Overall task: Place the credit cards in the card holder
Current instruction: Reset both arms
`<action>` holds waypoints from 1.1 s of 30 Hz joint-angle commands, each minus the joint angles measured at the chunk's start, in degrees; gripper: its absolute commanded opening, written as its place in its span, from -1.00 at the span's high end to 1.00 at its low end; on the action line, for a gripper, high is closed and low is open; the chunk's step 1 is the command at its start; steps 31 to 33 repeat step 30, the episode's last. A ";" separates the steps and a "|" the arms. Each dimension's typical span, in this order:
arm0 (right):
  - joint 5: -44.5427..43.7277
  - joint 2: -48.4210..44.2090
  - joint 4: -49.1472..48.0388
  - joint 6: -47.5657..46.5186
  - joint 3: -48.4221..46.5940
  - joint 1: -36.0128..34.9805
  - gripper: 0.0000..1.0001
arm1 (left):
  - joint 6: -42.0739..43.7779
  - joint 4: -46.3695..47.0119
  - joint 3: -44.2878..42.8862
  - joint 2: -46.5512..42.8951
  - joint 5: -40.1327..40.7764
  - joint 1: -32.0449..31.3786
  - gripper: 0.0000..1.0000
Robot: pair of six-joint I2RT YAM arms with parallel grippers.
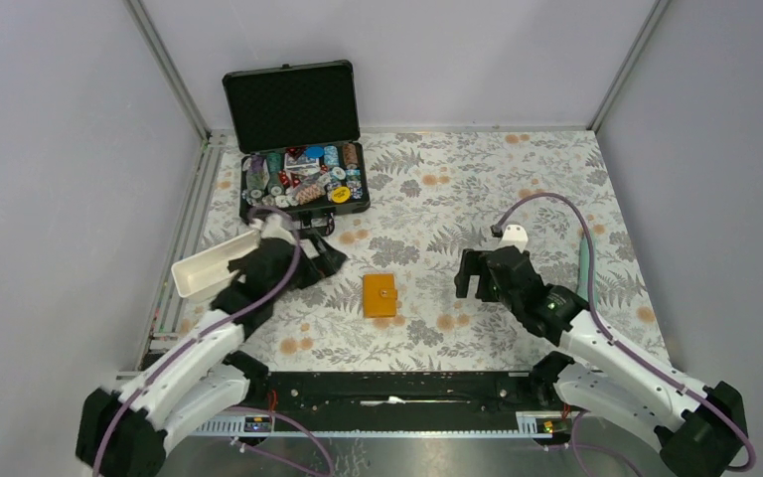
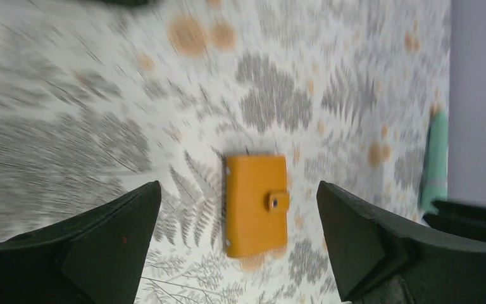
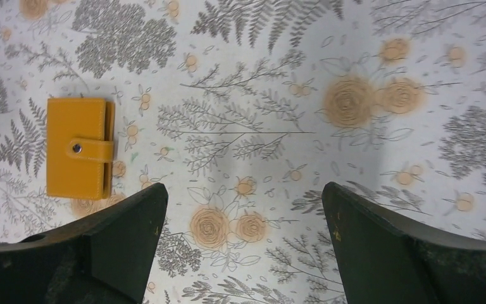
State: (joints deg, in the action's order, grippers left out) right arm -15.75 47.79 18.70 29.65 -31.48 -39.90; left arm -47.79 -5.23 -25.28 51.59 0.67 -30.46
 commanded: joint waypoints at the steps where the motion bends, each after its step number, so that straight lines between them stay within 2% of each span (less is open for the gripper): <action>1: -10.00 -3.40 6.22 -1.98 -6.05 0.95 -0.99 | 6.31 -21.37 -10.78 -11.16 8.94 7.46 -0.98; 5: -13.76 -7.60 5.94 -2.96 -8.00 0.92 -0.99 | 13.82 -33.54 -20.19 -14.77 10.35 13.49 -0.98; 9: -14.21 -11.56 4.22 -6.06 -9.57 0.92 -0.99 | 20.82 -39.85 -26.59 -17.18 14.81 14.33 -0.98; 16: -15.14 -15.84 2.88 -6.87 -7.96 0.95 -0.99 | 26.51 -36.99 -20.17 -27.20 22.71 14.30 -0.98; 33: -15.92 -16.08 2.91 -6.43 -7.85 0.90 -0.99 | 25.47 -36.67 -18.69 -25.93 23.64 14.29 -0.98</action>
